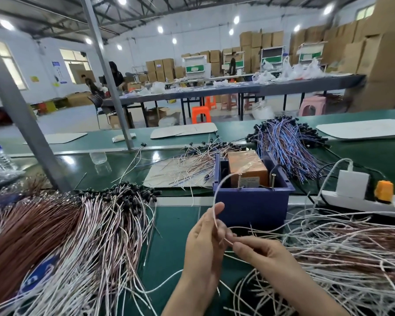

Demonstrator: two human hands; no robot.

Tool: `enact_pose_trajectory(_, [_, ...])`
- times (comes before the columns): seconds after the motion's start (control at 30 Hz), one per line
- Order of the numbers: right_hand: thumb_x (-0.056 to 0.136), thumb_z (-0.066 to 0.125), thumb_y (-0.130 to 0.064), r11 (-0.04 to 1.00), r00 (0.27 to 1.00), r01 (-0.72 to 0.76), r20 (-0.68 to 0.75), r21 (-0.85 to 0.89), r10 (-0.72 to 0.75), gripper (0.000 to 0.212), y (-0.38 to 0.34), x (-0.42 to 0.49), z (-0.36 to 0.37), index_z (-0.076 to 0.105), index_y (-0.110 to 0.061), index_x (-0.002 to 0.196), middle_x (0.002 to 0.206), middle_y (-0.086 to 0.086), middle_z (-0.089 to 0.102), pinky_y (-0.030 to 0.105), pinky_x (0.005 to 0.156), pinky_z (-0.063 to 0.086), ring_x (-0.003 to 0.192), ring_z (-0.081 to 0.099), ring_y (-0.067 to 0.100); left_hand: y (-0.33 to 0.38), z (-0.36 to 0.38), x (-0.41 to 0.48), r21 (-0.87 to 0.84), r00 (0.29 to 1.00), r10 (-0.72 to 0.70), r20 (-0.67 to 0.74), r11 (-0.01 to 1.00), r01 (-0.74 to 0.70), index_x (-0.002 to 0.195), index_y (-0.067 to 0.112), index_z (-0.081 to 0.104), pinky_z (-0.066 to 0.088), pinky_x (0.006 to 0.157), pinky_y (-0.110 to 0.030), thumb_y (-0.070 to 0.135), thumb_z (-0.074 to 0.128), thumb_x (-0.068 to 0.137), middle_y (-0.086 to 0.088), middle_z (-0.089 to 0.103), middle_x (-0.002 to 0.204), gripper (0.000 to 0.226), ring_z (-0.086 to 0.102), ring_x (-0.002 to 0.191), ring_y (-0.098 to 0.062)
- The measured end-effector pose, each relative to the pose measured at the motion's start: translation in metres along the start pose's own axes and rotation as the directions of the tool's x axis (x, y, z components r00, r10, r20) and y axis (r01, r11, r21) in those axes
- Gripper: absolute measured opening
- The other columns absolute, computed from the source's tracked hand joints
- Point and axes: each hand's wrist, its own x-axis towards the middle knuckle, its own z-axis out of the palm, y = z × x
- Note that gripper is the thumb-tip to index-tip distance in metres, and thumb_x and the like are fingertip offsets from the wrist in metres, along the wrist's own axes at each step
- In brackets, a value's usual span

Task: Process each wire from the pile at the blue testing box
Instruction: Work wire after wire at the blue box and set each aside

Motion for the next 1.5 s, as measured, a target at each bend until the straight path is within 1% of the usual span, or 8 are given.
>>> enact_pose_trajectory(0.13, [0.101, 0.057, -0.013, 0.996, 0.996, -0.093, 0.013, 0.004, 0.093, 0.029, 0.006, 0.001, -0.010, 0.081, -0.029, 0.104, 0.057, -0.010, 0.054, 0.011, 0.048, 0.035, 0.050, 0.047, -0.001, 0.000, -0.007, 0.005, -0.163, 0.999, -0.010, -0.052, 0.987, 0.001, 0.092, 0.014, 0.079, 0.057, 0.068, -0.030, 0.044, 0.060, 0.088, 0.001, 0.051, 0.062, 0.036, 0.057, 0.060, -0.013])
enact_pose_trajectory(0.23, [0.101, 0.057, -0.014, 0.997, 0.996, -0.079, -0.041, -0.003, 0.079, 0.034, 0.009, 0.000, -0.015, 0.080, -0.038, 0.102, 0.063, -0.004, 0.052, 0.013, 0.054, 0.036, 0.056, 0.043, 0.006, 0.002, -0.012, 0.008, -0.279, 0.995, 0.008, -0.096, 0.960, -0.034, 0.093, 0.012, 0.069, 0.060, 0.069, -0.031, 0.043, 0.061, 0.087, 0.001, 0.053, 0.064, 0.033, 0.060, 0.060, -0.014])
enact_pose_trajectory(0.4, [0.084, 0.069, -0.030, 0.990, 0.947, 0.123, -0.305, 0.069, -0.096, 0.023, 0.004, 0.000, -0.026, 0.079, -0.042, 0.101, 0.094, -0.005, 0.078, 0.018, 0.074, 0.057, 0.083, 0.072, 0.008, 0.009, -0.020, 0.011, -0.212, 0.990, 0.010, -0.139, 0.976, -0.039, 0.089, 0.017, 0.065, 0.057, 0.060, -0.028, 0.035, 0.055, 0.099, 0.004, 0.045, 0.062, 0.024, 0.049, 0.051, -0.011])
enact_pose_trajectory(0.53, [0.082, 0.070, -0.033, 0.951, 0.852, 0.253, -0.507, 0.178, -0.132, 0.028, 0.003, 0.000, -0.036, 0.079, -0.036, 0.108, 0.086, 0.001, 0.074, 0.018, 0.058, 0.052, 0.061, 0.059, 0.011, 0.007, -0.020, 0.009, -0.019, 0.978, 0.105, -0.180, 0.994, -0.110, 0.091, 0.018, 0.072, 0.045, 0.048, -0.023, 0.031, 0.050, 0.104, 0.004, 0.031, 0.058, 0.029, 0.031, 0.045, -0.010])
enact_pose_trajectory(0.63, [0.089, 0.062, -0.035, 0.959, 0.843, 0.227, -0.528, 0.171, -0.105, 0.030, 0.006, 0.003, -0.037, 0.075, -0.033, 0.116, 0.088, -0.001, 0.075, 0.017, 0.055, 0.043, 0.061, 0.048, 0.007, 0.002, -0.018, 0.008, 0.091, 0.975, 0.155, -0.158, 0.986, -0.142, 0.101, 0.017, 0.073, 0.046, 0.050, -0.025, 0.030, 0.051, 0.104, 0.003, 0.033, 0.056, 0.026, 0.032, 0.046, -0.010])
enact_pose_trajectory(0.8, [0.102, 0.055, -0.018, 0.963, 0.794, 0.247, -0.593, 0.113, -0.134, 0.022, 0.009, 0.009, -0.038, 0.062, -0.028, 0.121, 0.099, -0.004, 0.078, 0.024, 0.079, 0.055, 0.090, 0.071, 0.006, -0.005, -0.017, 0.010, 0.194, 0.963, 0.213, -0.164, 0.964, -0.180, 0.105, 0.014, 0.069, 0.046, 0.053, -0.025, 0.032, 0.054, 0.102, 0.001, 0.050, 0.058, 0.023, 0.040, 0.046, -0.009])
enact_pose_trajectory(1.0, [0.101, 0.060, -0.020, 0.962, 0.684, 0.265, -0.691, -0.061, -0.232, 0.013, -0.001, 0.017, -0.037, 0.069, -0.019, 0.110, 0.092, -0.009, 0.078, 0.020, 0.066, 0.058, 0.079, 0.073, 0.012, -0.009, -0.016, 0.011, 0.222, 0.960, 0.231, -0.159, 0.956, -0.193, 0.099, 0.017, 0.070, 0.046, 0.049, -0.021, 0.034, 0.057, 0.101, 0.000, 0.057, 0.061, 0.021, 0.044, 0.049, -0.008])
enact_pose_trajectory(1.5, [0.102, 0.058, -0.019, 0.964, 0.661, 0.252, -0.714, -0.079, -0.231, 0.012, 0.007, 0.024, -0.041, 0.070, -0.019, 0.106, 0.087, -0.011, 0.077, 0.017, 0.060, 0.056, 0.071, 0.072, 0.009, -0.013, -0.012, 0.008, 0.246, 0.965, 0.227, -0.131, 0.951, -0.190, 0.102, 0.016, 0.069, 0.047, 0.050, -0.019, 0.032, 0.056, 0.101, 0.001, 0.061, 0.062, 0.021, 0.050, 0.051, -0.005])
